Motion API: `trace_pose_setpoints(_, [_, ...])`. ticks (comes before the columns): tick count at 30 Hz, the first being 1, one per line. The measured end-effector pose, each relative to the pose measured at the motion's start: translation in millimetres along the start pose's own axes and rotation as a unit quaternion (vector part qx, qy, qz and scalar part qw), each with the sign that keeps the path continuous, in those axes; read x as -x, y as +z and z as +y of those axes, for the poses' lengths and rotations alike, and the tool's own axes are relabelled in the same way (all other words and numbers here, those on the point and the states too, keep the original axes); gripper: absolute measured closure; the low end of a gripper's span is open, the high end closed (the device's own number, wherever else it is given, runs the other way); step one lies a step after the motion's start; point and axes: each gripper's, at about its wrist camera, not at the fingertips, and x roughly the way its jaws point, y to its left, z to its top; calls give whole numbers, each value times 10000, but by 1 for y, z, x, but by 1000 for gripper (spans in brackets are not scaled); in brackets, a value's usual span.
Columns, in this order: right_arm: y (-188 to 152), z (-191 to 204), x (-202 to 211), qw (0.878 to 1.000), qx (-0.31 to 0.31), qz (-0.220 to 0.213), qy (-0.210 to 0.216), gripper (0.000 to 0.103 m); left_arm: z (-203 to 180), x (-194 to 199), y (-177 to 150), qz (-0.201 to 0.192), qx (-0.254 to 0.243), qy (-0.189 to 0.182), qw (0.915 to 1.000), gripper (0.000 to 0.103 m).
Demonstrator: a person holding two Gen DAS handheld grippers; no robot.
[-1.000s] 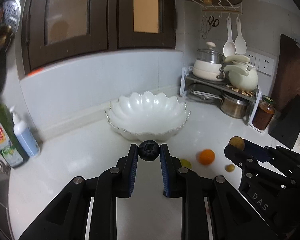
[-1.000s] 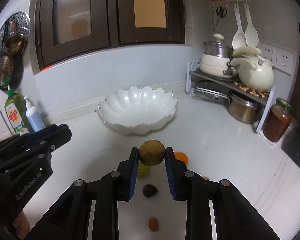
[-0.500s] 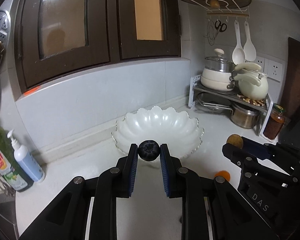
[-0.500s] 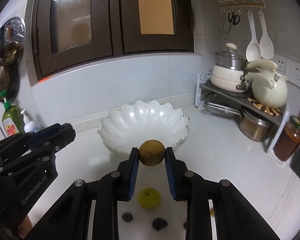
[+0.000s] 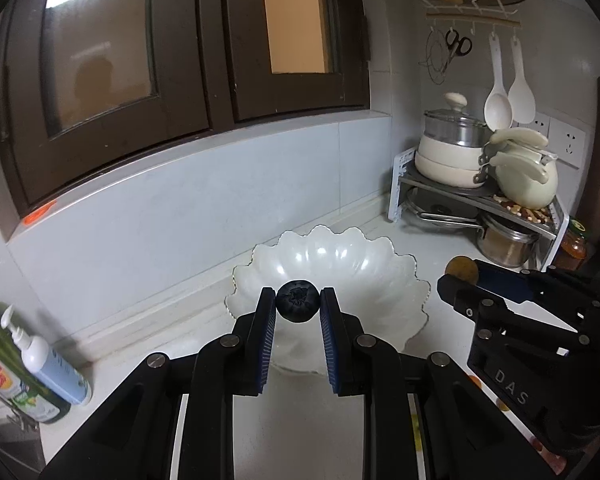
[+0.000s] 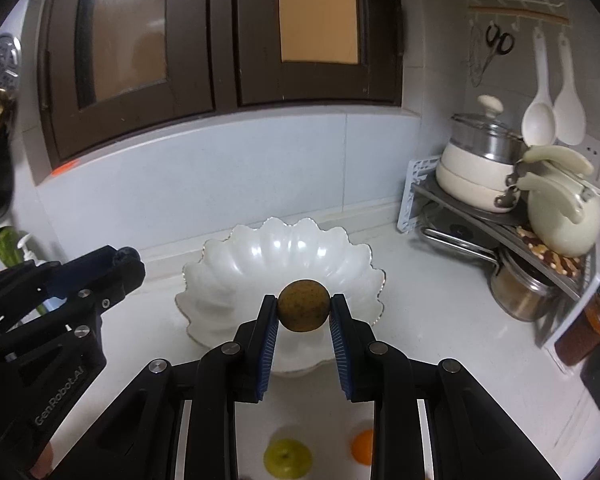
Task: Organize fruits
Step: 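Carry the blueberry and yellow-brown fruit in both tools over the white bowl, then open the left tool dropping the blueberry while the right tool releases its fruit into the bowl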
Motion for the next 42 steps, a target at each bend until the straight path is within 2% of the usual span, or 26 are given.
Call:
trace_pose_setpoints(6, [20, -2, -35, 9995, 96, 272, -147, 75, 8, -29, 17, 171, -29, 83, 9998, 80])
trace_pose_setpoints(18, [48, -6, -112, 9947, 107, 1001, -229, 75, 28, -116, 33, 1128, 125, -75, 9935, 80])
trace_pose_setpoints(24, [48, -11, -151, 9877, 160, 1509, -384, 75, 27, -147, 39, 1421, 46, -19, 9898, 80])
trace_pose_setpoints(29, [46, -14, -182, 9791, 176, 1985, -403, 75, 25, -173, 40, 1799, -77, 34, 9837, 80])
trace_pose_setpoints(33, [43, -18, -199, 9752, 123, 2169, -417, 75, 26, -195, 38, 2165, -99, 40, 9762, 80])
trace_pose_setpoints(42, [38, -21, -218, 9656, 203, 2559, -414, 75, 20, -221, 28, 2563, -205, 28, 9664, 80])
